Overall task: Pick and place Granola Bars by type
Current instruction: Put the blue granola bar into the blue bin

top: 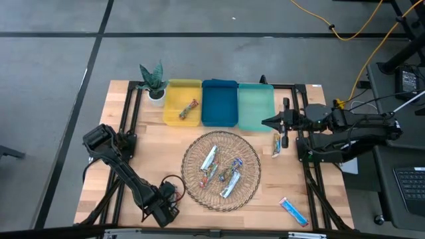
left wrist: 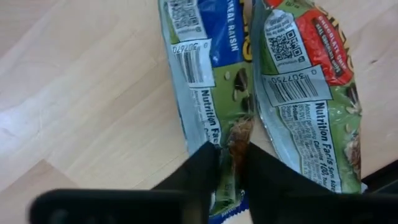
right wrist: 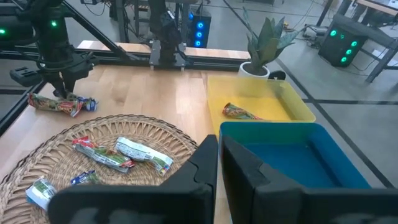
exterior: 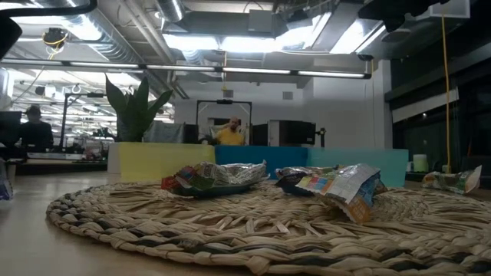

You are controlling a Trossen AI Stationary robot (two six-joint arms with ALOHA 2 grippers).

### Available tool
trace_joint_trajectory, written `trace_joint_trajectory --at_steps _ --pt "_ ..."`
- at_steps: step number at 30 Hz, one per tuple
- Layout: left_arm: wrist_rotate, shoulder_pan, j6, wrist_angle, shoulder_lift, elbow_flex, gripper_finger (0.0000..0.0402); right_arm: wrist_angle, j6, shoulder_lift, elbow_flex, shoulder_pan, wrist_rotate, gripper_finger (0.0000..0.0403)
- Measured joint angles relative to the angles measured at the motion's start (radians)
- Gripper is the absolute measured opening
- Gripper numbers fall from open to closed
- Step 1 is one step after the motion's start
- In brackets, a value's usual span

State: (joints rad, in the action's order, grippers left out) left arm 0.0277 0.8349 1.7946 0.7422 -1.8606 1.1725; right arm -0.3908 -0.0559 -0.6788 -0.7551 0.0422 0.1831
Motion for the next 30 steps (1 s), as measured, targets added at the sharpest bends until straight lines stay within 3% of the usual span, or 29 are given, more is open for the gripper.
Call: trace_joint_trajectory --at_steps 5,15,22,30 --pt "0.000 0.000 0.003 0.000 0.002 0.001 0.0012 0.000 0.000 0.000 0.000 0.000 0.000 0.0026" --pt "0.016 -0.023 0.000 0.099 0.106 0.001 0.0027 -0.002 0.002 0.000 0.000 0.000 0.000 0.0026" --pt "0.128 -0.047 -0.018 0.207 0.234 0.001 0.0017 -0.002 0.000 0.000 0.000 0.000 0.000 0.0026" --pt "0.245 -0.141 -0.198 0.227 0.377 0.001 0.0016 -0.003 -0.001 0.000 0.000 0.000 0.000 0.0026"
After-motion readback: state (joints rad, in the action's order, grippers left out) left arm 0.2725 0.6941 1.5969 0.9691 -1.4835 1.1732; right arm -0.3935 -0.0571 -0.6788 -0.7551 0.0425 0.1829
